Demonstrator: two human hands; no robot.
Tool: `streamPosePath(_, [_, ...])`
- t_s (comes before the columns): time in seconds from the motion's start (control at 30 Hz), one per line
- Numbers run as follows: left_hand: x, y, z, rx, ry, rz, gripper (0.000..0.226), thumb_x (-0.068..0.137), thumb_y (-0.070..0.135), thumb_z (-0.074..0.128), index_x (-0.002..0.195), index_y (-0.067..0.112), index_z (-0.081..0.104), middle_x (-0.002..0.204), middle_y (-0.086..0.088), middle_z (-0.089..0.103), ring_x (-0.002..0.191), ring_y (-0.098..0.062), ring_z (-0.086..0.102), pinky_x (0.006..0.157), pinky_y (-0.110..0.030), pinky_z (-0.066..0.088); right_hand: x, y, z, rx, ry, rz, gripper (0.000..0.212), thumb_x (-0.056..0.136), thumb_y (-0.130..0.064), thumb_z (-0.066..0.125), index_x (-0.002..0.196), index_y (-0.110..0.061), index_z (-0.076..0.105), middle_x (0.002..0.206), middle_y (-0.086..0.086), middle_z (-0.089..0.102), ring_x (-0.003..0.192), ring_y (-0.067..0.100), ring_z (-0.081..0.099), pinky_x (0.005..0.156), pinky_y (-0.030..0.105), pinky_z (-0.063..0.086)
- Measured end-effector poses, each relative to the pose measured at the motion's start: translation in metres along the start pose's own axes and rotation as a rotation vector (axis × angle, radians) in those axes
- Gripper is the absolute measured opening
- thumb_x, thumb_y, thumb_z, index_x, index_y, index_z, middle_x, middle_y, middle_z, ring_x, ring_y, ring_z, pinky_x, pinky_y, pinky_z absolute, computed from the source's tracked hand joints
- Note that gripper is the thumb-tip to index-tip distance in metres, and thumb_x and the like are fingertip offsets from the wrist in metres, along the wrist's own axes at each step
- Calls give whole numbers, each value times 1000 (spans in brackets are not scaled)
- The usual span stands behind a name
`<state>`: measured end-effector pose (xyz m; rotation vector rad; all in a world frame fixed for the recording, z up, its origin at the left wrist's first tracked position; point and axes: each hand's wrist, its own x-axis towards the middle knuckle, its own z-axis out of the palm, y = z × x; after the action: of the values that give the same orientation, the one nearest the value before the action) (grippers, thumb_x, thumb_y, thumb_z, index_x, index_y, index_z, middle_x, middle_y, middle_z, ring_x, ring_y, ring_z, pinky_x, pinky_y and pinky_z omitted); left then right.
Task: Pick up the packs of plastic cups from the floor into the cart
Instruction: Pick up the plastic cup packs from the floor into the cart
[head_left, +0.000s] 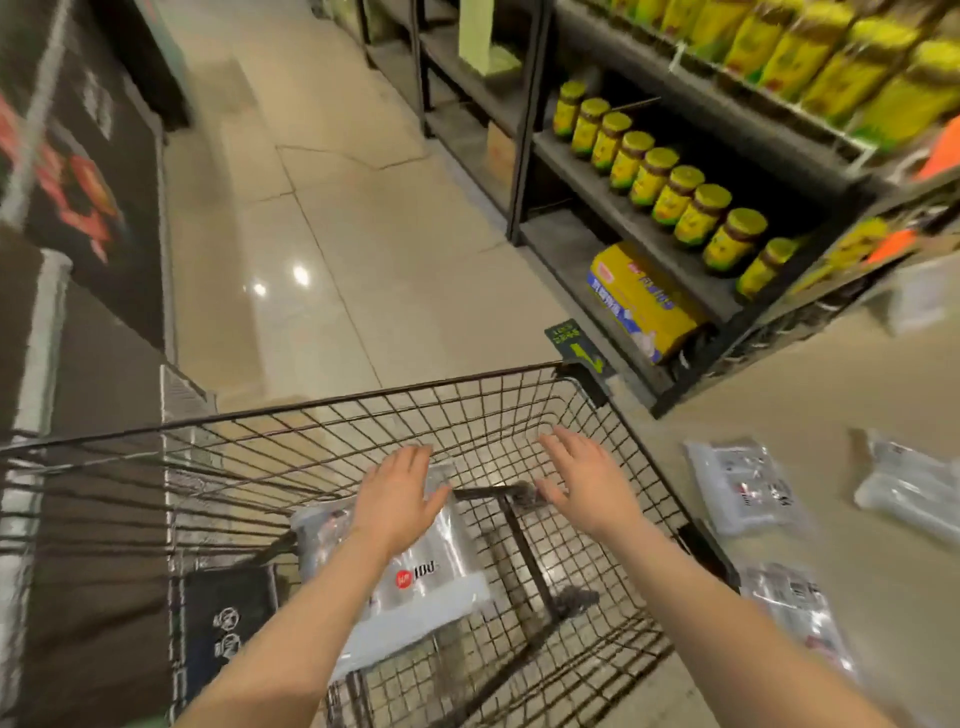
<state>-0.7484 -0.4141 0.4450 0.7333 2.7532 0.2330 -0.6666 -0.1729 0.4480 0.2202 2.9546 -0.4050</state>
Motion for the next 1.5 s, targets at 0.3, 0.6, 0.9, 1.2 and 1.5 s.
streamPosePath(0.3, [25,223,-43,76,92,340,70,92,57,37,149,18,22,144,-5,41,128,-25,44,101,-43,42,-160,155,-96,71,216,366,57,94,-43,47,144,-19,37,146,10,40,135,28,37,109,36,28])
streamPosePath(0.6, [-55,525,19,34,29,678,73,87,51,47,146,11,27,140,-11,43,125,-29,45,98,-38,38,-425,342,-119,75,316,755,64,93,-45,49,148,-20,28,148,7,38,131,26,41,108,34,31])
streamPosePath(0.9, [-118,733,101,57,-115,986,74,88,53,44,148,13,27,136,-9,46,118,-30,51,91,-40,45,-658,463,-100,166,336,1158,67,92,-48,50,148,-19,28,148,7,39,128,26,46,101,33,37])
streamPosePath(1.2, [-119,895,200,164,-244,1160,70,91,47,50,148,13,27,137,-8,47,116,-28,52,87,-39,46,-761,569,-61,236,257,1380,68,94,-47,48,150,-19,23,150,7,33,132,24,40,105,32,33])
streamPosePath(1.5, [-65,1021,276,237,-348,1138,67,91,46,50,145,13,32,134,-7,49,113,-28,54,84,-38,45,-774,717,-51,332,142,1395,67,94,-47,48,149,-18,24,149,7,34,131,23,41,103,30,34])
